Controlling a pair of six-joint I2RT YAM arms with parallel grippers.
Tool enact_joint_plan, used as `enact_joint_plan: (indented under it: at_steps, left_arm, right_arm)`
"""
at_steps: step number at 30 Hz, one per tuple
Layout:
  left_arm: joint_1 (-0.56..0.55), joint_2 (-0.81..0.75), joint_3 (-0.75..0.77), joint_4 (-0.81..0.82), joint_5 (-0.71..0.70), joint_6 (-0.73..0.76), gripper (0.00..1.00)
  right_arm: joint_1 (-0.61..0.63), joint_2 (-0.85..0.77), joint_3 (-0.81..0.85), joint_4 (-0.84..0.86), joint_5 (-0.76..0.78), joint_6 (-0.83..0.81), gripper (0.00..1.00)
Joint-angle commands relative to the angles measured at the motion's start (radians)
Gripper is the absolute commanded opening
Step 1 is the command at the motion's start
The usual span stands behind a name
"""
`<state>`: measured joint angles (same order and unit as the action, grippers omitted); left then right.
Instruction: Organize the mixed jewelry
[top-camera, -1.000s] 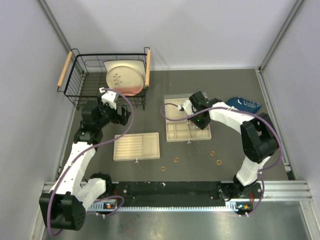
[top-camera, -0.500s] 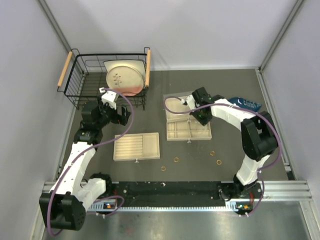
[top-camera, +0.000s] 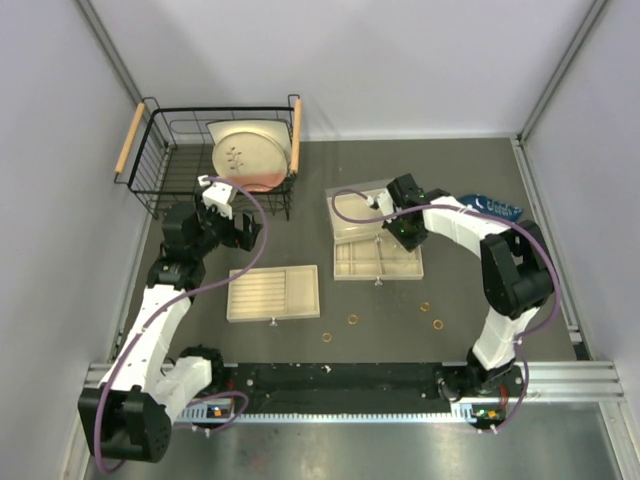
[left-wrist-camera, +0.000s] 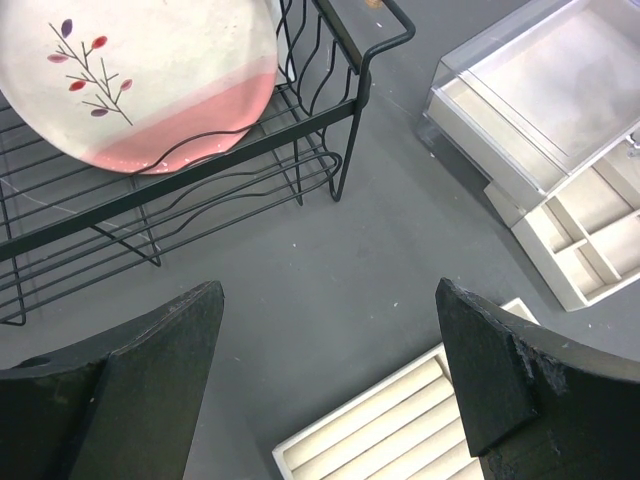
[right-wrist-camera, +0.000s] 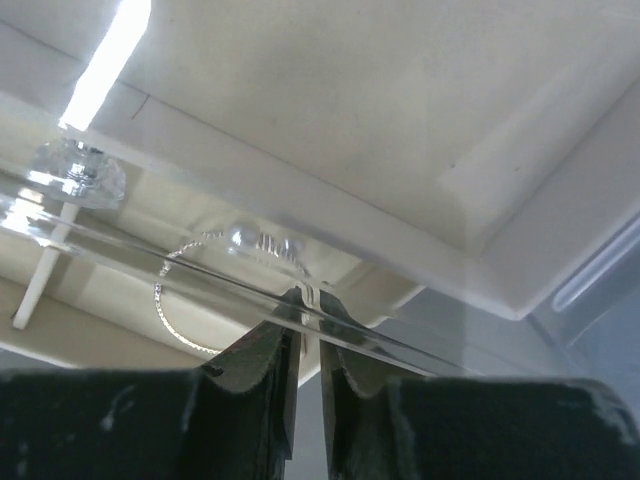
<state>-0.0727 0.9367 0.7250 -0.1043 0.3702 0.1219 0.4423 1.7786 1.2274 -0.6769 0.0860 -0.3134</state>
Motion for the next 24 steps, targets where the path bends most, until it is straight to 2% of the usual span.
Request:
enact_joint_plan:
  at_steps: [1, 3, 7, 16, 24]
  left_arm:
    - [0.002, -0.022, -0.007, 0.046, 0.021, -0.005, 0.93]
    - [0.002, -0.022, -0.006, 0.046, 0.021, -0.004, 0.93]
    - [0.001, -0.026, -0.007, 0.045, 0.026, -0.005, 0.93]
    - [0.001, -0.029, -0.007, 0.045, 0.032, -0.004, 0.93]
    - [0.001, -0.029, -0.002, 0.043, 0.041, -0.007, 0.93]
  right_arm:
    - [-0.008, 0.021, 0.047, 0.014, 0.008, 0.017, 0.16]
    - [-0.007, 0.016, 0.047, 0.014, 0.009, 0.019, 0.24]
    - [-0.008, 0.001, 0.046, 0.014, 0.014, 0.020, 0.30]
    - [-0.008, -0.108, 0.027, -0.029, -0.034, 0.023, 0.34]
    - [0.025, -0.220, -0.068, -0.055, -0.078, -0.026, 0.37]
